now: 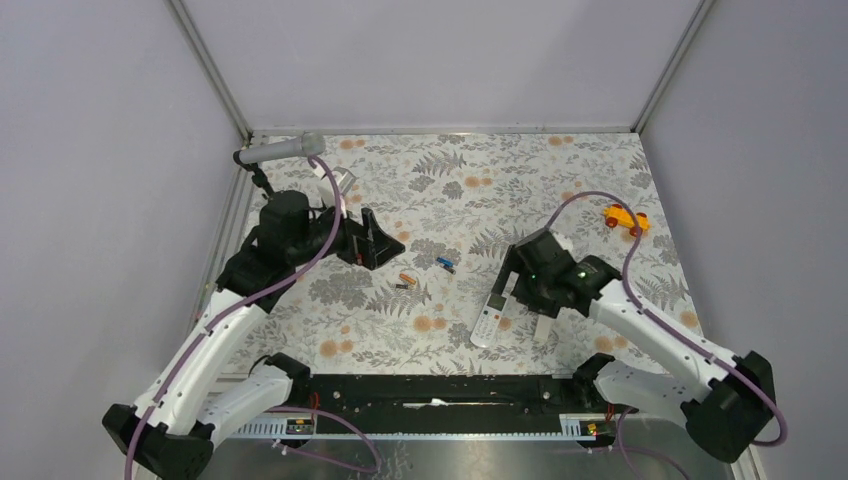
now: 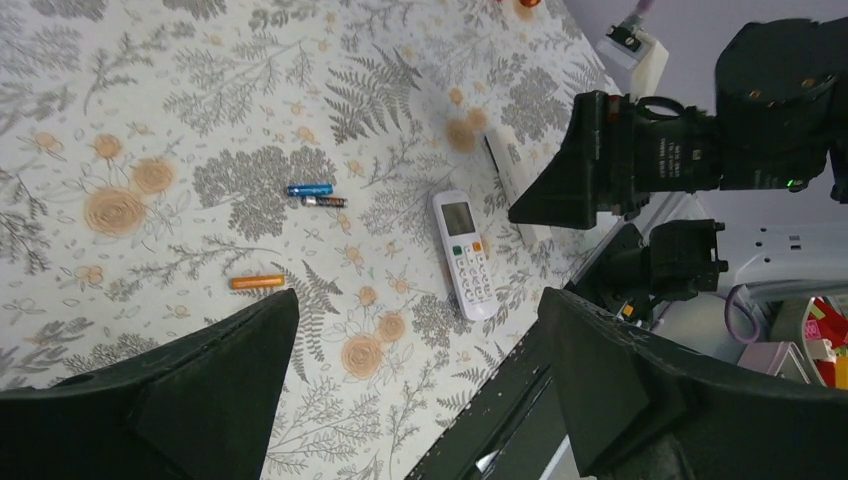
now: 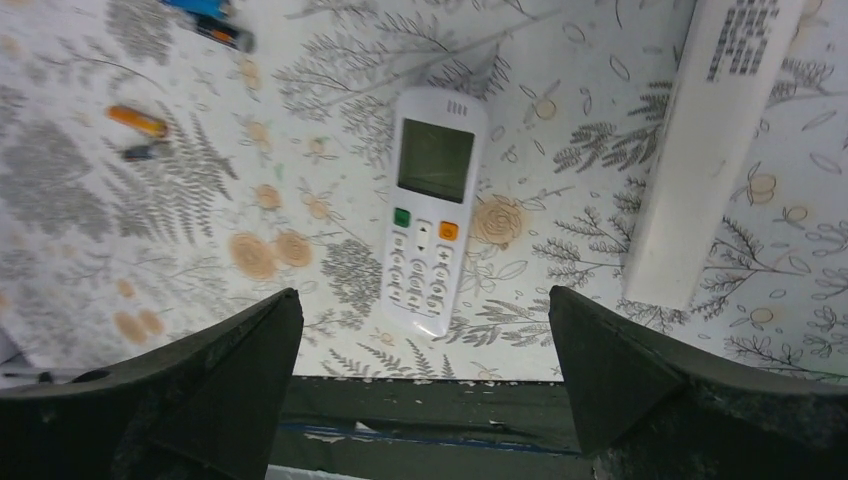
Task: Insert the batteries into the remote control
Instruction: Turn over the remote control at the center of the board.
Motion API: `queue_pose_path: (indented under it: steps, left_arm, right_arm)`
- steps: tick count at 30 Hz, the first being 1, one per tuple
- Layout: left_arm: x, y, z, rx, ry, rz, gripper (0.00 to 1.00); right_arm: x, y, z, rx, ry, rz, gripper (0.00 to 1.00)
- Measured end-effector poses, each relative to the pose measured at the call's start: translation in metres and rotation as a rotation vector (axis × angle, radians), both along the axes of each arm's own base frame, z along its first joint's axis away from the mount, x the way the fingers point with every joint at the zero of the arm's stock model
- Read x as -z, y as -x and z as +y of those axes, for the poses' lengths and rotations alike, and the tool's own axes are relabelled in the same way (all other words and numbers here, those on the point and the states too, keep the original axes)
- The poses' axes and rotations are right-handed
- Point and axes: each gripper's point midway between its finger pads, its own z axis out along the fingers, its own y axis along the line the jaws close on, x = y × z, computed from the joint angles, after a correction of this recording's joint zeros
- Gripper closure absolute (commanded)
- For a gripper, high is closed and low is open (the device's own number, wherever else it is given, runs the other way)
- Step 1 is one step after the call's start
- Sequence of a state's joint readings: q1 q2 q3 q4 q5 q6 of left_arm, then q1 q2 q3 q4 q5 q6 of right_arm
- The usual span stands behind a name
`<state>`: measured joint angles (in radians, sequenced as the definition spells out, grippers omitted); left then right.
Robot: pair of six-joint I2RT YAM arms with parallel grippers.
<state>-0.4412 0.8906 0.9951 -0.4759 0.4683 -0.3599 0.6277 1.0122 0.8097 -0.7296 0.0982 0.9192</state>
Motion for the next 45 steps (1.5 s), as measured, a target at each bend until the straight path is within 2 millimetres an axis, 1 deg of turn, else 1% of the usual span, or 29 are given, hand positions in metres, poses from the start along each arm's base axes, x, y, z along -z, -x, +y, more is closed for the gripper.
queue_pose_path:
  steps: [4,6,8,10,14,17,19,21,24,26,28,31,32,34,36,38,40,42,44,45]
  left_arm:
    - [0.018,0.002,-0.006,0.0,-0.016,0.059,0.01]
    - [0.023,0.001,-0.006,-0.011,-0.021,0.077,0.01]
    - [0.028,-0.001,-0.005,-0.03,-0.025,0.093,0.01]
    - [0.031,-0.002,-0.005,-0.044,-0.023,0.1,0.01]
    - [0.033,-0.004,-0.004,-0.06,-0.005,0.088,0.01]
    - [0.034,-0.001,-0.003,-0.065,0.013,0.072,0.01]
    - [0.033,0.001,-0.002,-0.068,0.019,0.055,0.01]
    - [0.032,0.002,-0.003,-0.069,0.023,0.036,0.01]
    - [0.04,0.006,-0.009,-0.066,0.008,0.03,0.01]
    - [0.05,0.013,-0.018,-0.048,-0.011,0.045,0.01]
    - [0.064,0.023,-0.031,-0.014,-0.046,0.069,0.01]
    - [0.082,0.041,-0.053,0.054,-0.103,0.088,0.01]
    - [0.088,0.048,-0.063,0.08,-0.123,0.09,0.01]
    - [0.103,0.059,-0.08,0.128,-0.168,0.101,0.01]
    - [0.12,0.067,-0.096,0.163,-0.228,0.122,0.01]
    - [0.137,0.071,-0.114,0.186,-0.292,0.138,0.01]
    - [0.15,0.073,-0.13,0.2,-0.342,0.148,0.01]
    - [0.161,0.075,-0.15,0.214,-0.389,0.154,0.02]
    - [0.168,0.076,-0.17,0.215,-0.424,0.157,0.02]
    - [0.171,0.076,-0.18,0.213,-0.436,0.157,0.02]
  right_arm:
    - [0.029,0.014,0.005,0.018,0.078,0.066,0.04]
    - [0.037,0.016,0.006,0.033,0.098,0.084,0.05]
    - [0.045,0.016,0.008,0.05,0.119,0.097,0.11]
    - [0.052,0.013,0.011,0.062,0.134,0.098,0.13]
    - [0.069,0.005,0.017,0.084,0.175,0.111,0.13]
    - [0.08,-0.001,0.017,0.096,0.233,0.127,0.09]
    - [0.083,-0.004,0.016,0.107,0.26,0.131,0.06]
    - [0.084,-0.008,0.017,0.118,0.274,0.128,0.04]
    - [0.082,-0.012,0.019,0.123,0.266,0.11,0.02]
    - [0.082,-0.015,0.021,0.123,0.256,0.102,0.02]
    - [0.079,-0.017,0.022,0.123,0.247,0.1,0.02]
    - [0.067,-0.027,0.019,0.141,0.211,0.079,0.04]
    - [0.06,-0.033,0.016,0.156,0.185,0.07,0.05]
    - [0.042,-0.047,0.001,0.215,0.137,0.036,0.05]
    - [0.023,-0.06,-0.019,0.282,0.099,-0.009,0.05]
    - [0.007,-0.067,-0.042,0.342,0.085,-0.046,0.05]
    - [-0.002,-0.069,-0.062,0.384,0.093,-0.061,0.06]
    - [-0.007,-0.069,-0.079,0.416,0.118,-0.063,0.06]
    - [-0.01,-0.066,-0.097,0.445,0.168,-0.06,0.06]
    - [-0.012,-0.064,-0.102,0.452,0.19,-0.061,0.06]
